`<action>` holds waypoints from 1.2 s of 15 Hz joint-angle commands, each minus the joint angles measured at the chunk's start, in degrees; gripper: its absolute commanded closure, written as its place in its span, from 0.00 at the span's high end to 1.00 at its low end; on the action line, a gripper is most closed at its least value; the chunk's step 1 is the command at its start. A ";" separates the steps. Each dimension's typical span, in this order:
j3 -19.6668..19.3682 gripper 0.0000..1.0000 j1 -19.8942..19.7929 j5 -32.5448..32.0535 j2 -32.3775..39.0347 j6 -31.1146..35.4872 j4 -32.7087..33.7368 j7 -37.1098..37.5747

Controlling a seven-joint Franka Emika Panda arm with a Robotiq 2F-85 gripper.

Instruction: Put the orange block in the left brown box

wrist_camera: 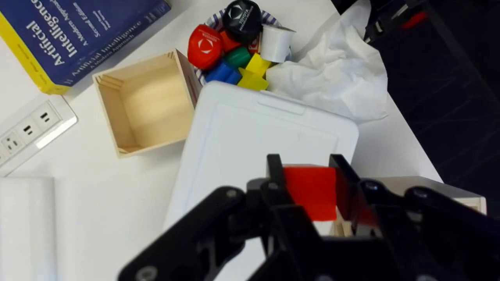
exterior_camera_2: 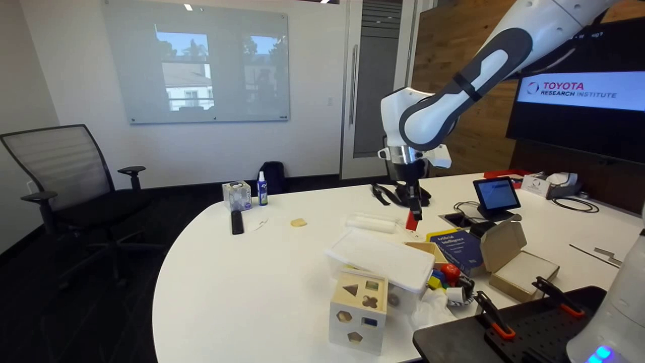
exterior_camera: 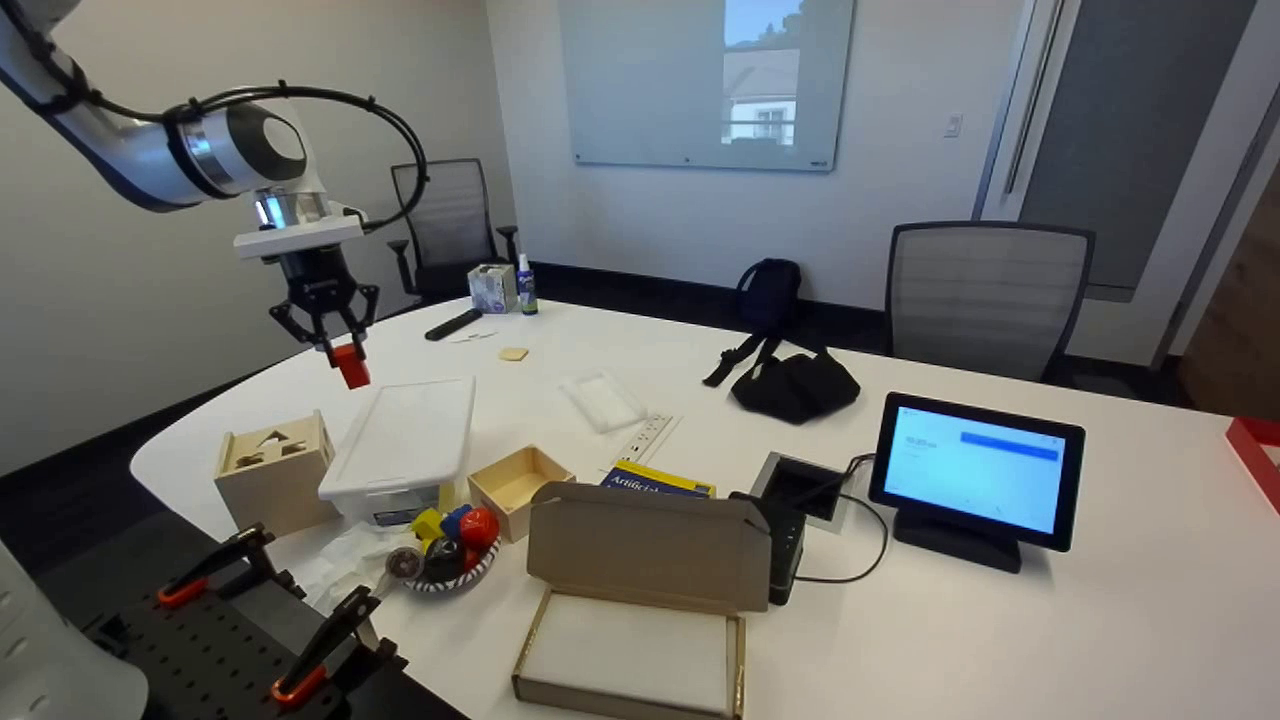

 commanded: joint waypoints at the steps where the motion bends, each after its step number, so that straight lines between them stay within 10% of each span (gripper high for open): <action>1: 1.02 0.08 1.61 2.00 3.32 0.54 2.48 1.00; 18: 4.25 0.08 8.39 1.92 18.16 3.53 10.00 7.70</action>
